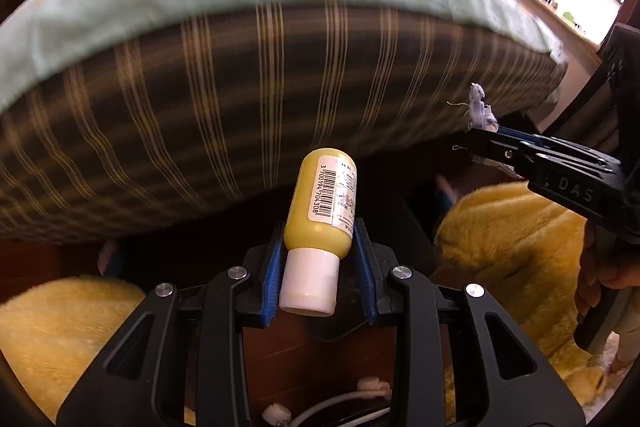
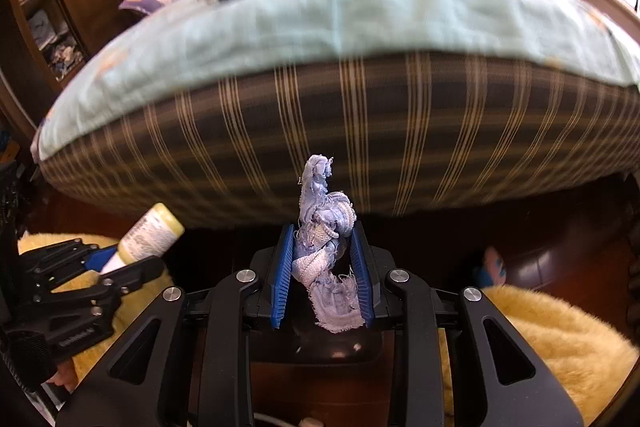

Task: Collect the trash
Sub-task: 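Lower both tools to the floor bin and open them to drop the items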

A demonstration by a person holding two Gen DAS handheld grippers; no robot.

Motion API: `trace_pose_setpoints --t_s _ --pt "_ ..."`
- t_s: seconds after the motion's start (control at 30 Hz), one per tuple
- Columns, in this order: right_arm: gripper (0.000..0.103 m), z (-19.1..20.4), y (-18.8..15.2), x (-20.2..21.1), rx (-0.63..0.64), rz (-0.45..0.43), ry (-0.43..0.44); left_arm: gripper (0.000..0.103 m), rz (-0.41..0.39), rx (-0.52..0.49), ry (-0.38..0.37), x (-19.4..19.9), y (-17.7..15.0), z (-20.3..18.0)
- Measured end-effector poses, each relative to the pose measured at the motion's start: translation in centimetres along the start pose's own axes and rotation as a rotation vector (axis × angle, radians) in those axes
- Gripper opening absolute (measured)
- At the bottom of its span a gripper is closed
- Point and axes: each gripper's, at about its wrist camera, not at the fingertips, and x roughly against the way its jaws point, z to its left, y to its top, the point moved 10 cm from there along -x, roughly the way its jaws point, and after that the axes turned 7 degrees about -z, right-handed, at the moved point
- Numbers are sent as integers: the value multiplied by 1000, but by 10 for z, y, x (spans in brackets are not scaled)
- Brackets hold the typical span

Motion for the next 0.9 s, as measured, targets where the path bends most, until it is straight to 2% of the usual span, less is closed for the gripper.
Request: trace_pose_setpoints --t_s 0.13,0.33,0.6,0.7,0.77,0.9 --pt "29 2 -19 -20 -7 63 17 31 74 12 2 -30 -17 1" --pt "29 5 -42 -47 -76 156 90 31 124 15 -14 -51 -29 -4" --pt "34 3 -50 -65 -86 174 79 31 149 5 -34 -69 -33 -10" --pt "38 -5 -42 -65 -89 171 67 41 145 6 -30 -70 -31 -11" --pt "51 -11 -37 -63 -94 166 53 51 134 4 -20 -72 -30 -9" --pt "57 -19 -30 -62 -108 152 32 57 128 10 3 -68 -24 -3"
